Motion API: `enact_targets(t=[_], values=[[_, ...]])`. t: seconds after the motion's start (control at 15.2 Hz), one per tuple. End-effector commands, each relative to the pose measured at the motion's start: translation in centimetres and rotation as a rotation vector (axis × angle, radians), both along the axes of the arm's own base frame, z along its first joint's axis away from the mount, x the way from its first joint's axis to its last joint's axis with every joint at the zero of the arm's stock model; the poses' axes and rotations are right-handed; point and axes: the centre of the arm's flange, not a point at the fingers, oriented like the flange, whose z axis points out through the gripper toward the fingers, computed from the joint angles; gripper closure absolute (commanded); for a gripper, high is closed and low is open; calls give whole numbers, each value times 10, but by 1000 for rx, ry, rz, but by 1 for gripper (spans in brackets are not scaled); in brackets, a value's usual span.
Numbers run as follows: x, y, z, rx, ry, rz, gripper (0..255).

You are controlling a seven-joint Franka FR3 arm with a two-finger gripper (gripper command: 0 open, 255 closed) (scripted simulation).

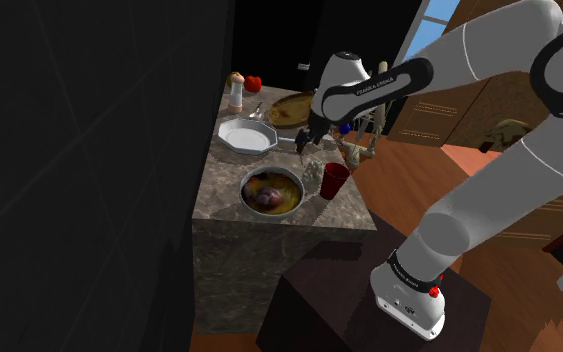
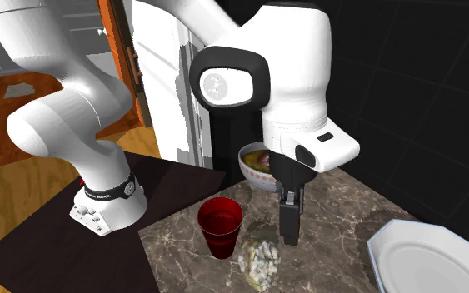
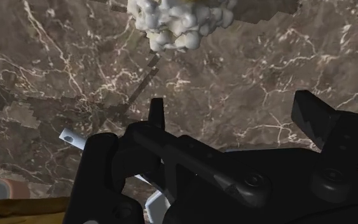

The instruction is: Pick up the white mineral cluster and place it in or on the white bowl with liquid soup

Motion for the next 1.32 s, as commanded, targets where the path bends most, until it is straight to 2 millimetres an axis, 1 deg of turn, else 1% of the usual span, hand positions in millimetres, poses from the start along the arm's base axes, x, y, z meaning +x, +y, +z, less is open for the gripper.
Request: enact_targets(t=[0.0,0.07,0.46,0.53,1.06,1.12,1.25], values=[[13,-12,-20,-9,2,-8,0],[14,-13,-21,-10,2,-8,0],[19,-16,-53,-10,2,-8,0],[20,-17,-61,-10,2,-8,0],[20,-17,-61,-10,2,-8,0],[20,-17,-61,-10,2,-8,255],[20,-17,-61,-10,2,-8,255]])
